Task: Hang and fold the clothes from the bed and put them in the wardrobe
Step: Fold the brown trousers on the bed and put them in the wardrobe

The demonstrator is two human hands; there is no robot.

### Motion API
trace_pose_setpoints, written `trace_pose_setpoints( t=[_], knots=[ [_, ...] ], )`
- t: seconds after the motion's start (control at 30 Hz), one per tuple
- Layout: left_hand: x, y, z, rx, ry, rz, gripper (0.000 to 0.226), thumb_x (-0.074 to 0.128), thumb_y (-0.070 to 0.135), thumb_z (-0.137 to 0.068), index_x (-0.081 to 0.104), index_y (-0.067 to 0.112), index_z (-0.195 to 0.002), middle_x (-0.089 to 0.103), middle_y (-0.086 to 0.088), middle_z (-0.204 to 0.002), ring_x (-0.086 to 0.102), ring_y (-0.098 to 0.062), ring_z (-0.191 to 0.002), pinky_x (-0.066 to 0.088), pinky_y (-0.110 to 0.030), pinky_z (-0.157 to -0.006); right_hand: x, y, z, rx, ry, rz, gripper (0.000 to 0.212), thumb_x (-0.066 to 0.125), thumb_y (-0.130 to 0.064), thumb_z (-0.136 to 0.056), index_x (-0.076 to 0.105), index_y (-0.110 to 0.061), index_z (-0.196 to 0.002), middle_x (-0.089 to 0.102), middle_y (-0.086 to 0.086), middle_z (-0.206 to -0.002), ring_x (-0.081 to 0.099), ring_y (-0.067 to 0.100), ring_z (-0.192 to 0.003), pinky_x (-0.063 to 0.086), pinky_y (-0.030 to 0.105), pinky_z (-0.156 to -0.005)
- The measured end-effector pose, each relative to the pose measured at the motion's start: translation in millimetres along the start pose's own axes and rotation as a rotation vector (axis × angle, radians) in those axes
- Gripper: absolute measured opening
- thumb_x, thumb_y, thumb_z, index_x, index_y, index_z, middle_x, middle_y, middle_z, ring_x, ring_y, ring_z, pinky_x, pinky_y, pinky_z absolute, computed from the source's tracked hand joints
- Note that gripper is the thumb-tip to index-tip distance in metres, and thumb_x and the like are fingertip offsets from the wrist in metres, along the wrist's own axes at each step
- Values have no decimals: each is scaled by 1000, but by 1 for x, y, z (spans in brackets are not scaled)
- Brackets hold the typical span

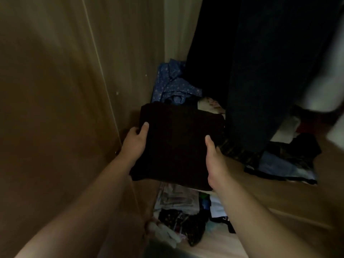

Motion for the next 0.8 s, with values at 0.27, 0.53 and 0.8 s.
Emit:
trace_pose_setpoints(
  t=[0.27,0.53,0.8],
  knots=[
    [30,-2,-103,43,38,-332,73,29,61,-101,38,2,-143,53,-23,-138,52,-42,-124,39,-39,-92,26,12,-102,212,-13,19,94,53,-78,-83,23,-29,-158,47,9,-151,50,35,-130,41,52,-111],
    [68,-19,-91,620,-30,-872,60,31,58,-101,14,44,-156,4,-1,-168,-1,-27,-154,2,-57,-120,42,44,-153,305,56,213,81,44,-66,-96,33,-10,-153,47,17,-149,48,37,-132,37,44,-111],
    [90,-23,-117,559,-140,-1111,69,32,58,-92,12,43,-156,-1,0,-168,-10,-20,-154,-14,-55,-120,60,-31,-134,-853,289,1089,72,53,-24,-91,23,-18,-157,24,13,-163,21,32,-150,23,49,-120]
  ],
)
Point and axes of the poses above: each hand's wrist, its own z-axis away from the middle knuckle, its own x-axis out of the palm, y = z × x, the point moved 6 cm from there along -z, towards the middle knuckle
